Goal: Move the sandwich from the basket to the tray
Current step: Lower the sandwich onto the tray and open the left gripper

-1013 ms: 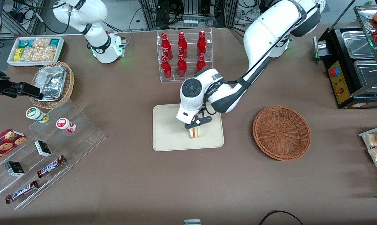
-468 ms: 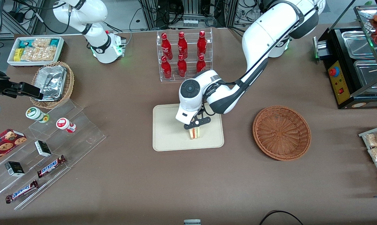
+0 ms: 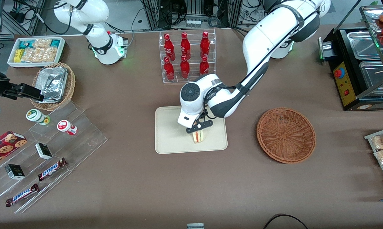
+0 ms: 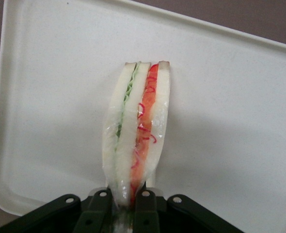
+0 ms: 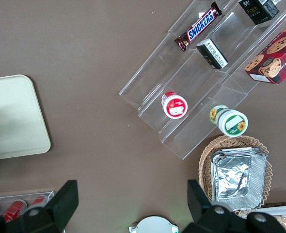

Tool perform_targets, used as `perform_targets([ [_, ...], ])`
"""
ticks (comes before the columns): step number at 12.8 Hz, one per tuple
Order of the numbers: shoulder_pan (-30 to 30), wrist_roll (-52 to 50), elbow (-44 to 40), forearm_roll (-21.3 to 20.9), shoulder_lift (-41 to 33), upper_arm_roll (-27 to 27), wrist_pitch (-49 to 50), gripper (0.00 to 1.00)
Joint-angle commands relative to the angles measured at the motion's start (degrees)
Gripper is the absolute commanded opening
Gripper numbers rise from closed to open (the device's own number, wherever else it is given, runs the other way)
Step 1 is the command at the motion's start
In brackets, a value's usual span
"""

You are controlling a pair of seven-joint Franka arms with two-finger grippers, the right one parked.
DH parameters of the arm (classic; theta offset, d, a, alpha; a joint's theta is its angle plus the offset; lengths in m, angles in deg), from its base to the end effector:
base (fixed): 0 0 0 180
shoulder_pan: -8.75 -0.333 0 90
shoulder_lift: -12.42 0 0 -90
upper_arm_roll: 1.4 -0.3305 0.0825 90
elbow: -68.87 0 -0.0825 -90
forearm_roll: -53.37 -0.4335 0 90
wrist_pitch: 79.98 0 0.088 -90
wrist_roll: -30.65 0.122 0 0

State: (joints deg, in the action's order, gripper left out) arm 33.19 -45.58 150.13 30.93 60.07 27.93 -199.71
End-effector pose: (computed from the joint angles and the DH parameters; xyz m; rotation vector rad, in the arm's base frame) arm 0.5263 -0.5621 0.2080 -3.0753 -0.4967 0.0895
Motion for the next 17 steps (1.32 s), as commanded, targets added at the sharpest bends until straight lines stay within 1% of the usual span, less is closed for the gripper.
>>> perform_targets([
  [1, 1.4, -2.1, -2.2, -1.2, 1.0, -0.8, 0.2, 0.89],
  [2, 1.4, -2.1, -2.2, -1.3, 1.0, -0.8, 0.2, 1.0],
  [6, 0.9, -1.8, -3.1, -1.0, 0.6, -0.7, 0.6, 1.0],
  [10, 0.6, -1.5, -3.1, -1.0, -1.5, -0.7, 2.0, 1.0],
  [12, -0.1, -1.3, -3.6, -0.6, -3.3, -0.4, 4.4, 1.0],
  [13, -0.1, -0.2, -4.3, -0.6, -4.0, -0.2, 6.1, 1.0],
  [15, -0.1, 5.2, -5.6, -0.4, -6.2, 0.0, 9.4, 1.0],
  [17, -0.2, 7.1, -5.8, 2.3, -9.1, -0.2, 10.8, 1.0],
])
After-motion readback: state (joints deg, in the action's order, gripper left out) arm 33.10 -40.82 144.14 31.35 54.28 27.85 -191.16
